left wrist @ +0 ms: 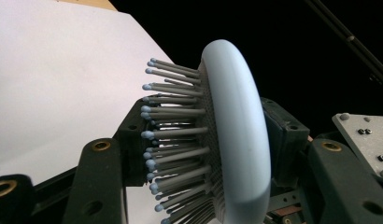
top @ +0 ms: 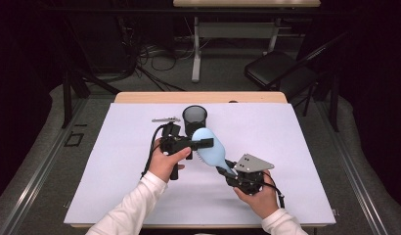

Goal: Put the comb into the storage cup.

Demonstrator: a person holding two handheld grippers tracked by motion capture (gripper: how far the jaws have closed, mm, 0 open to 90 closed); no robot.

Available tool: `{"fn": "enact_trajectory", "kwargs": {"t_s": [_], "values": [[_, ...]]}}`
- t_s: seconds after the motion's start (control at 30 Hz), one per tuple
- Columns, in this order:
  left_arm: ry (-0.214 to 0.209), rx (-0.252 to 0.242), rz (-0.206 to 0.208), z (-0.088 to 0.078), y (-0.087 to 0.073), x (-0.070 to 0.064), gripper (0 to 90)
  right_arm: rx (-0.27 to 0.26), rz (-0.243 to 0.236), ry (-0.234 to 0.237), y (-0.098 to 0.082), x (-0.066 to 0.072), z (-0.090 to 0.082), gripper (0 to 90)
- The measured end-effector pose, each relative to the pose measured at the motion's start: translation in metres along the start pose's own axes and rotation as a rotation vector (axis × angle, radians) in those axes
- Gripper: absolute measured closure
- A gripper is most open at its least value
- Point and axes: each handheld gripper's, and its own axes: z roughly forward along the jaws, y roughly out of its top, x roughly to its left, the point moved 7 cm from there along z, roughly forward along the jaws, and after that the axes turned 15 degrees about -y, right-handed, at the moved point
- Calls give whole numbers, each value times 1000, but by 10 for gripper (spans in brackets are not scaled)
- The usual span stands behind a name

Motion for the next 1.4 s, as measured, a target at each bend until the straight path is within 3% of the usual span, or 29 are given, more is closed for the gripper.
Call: {"fn": "enact_trajectory", "kwargs": {"t_s": [0.43,0.73,1.03,1.4], "values": [[-12,11,-52,-1,-1,-1,471,3,2,-2,-1,2,0,693],[-5,36,-69,2,0,-1,482,12,-5,-36,-3,3,0,691],[18,67,-89,6,2,-2,491,34,27,-21,-6,2,2,690],[16,77,-117,8,5,-1,498,35,50,-18,-6,0,2,688]]}}
